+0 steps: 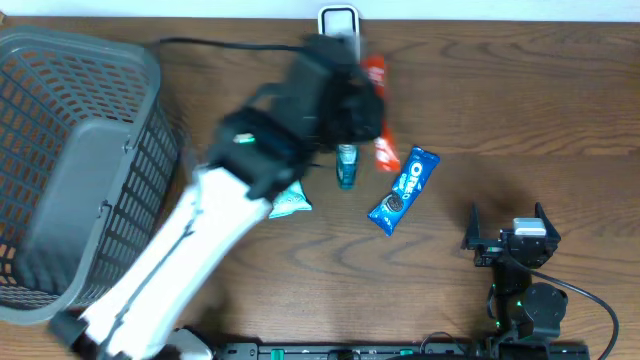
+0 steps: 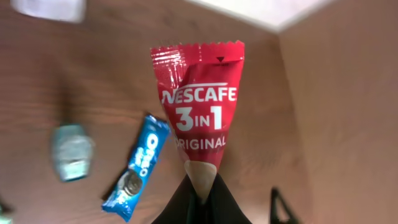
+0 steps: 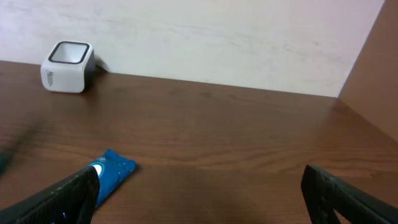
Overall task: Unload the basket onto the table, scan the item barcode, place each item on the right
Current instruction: 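Lift the Nescafe stick past the scanner toward the table, then lower the Nescafe stick beside the Oreo pack and release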
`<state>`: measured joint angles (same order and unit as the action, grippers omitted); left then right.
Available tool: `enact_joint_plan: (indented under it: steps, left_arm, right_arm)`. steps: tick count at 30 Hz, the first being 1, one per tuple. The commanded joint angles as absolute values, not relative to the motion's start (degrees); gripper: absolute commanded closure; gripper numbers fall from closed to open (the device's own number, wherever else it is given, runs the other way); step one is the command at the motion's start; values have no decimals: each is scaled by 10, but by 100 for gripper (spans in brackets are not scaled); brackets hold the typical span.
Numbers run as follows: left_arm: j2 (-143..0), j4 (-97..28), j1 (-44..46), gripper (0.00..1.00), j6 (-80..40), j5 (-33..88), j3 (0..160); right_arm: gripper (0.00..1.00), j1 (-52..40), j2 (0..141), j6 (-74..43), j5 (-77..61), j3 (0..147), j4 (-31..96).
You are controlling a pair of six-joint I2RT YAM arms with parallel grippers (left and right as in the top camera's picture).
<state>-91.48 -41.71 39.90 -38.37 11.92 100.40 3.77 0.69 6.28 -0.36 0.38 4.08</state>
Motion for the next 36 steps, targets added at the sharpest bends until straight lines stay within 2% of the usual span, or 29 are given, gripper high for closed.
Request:
enact_joint_plan:
  steps: [1, 6, 17, 29, 30, 31, 33, 34, 36]
  left_arm:
    - [-967, -401, 433, 93, -310, 122, 1004]
    - [-1059, -379, 465, 93, -265, 122, 1004]
    - [-1226, -343, 503, 93, -261, 137, 1004]
    - [-1263, -314, 546, 93, -250, 147, 1004]
    - [-1263, -310, 549, 85, -251, 142, 1004]
    - [-1263, -307, 551, 69, -251, 131, 1004]
    - [-1263, -307, 553, 23, -251, 98, 1004]
    - [-1263, -308, 553, 3, -251, 78, 1004]
    - [-1261, -313, 552, 2, -250, 35, 1005]
  right_arm:
    - [1, 34, 3, 57, -1, 3, 43]
    - [1, 34, 3, 57, -2, 3, 43]
    - [1, 34, 3, 57, -2, 3, 43]
    - [1, 34, 3, 57, -2, 3, 43]
    - [1, 34, 3, 57, -1, 3, 43]
    - [1, 34, 3, 57, -1, 3, 43]
    - [1, 34, 3, 57, -2, 3, 43]
    - [1, 34, 3, 57, -1, 3, 43]
    - [1, 34, 3, 57, -2, 3, 43]
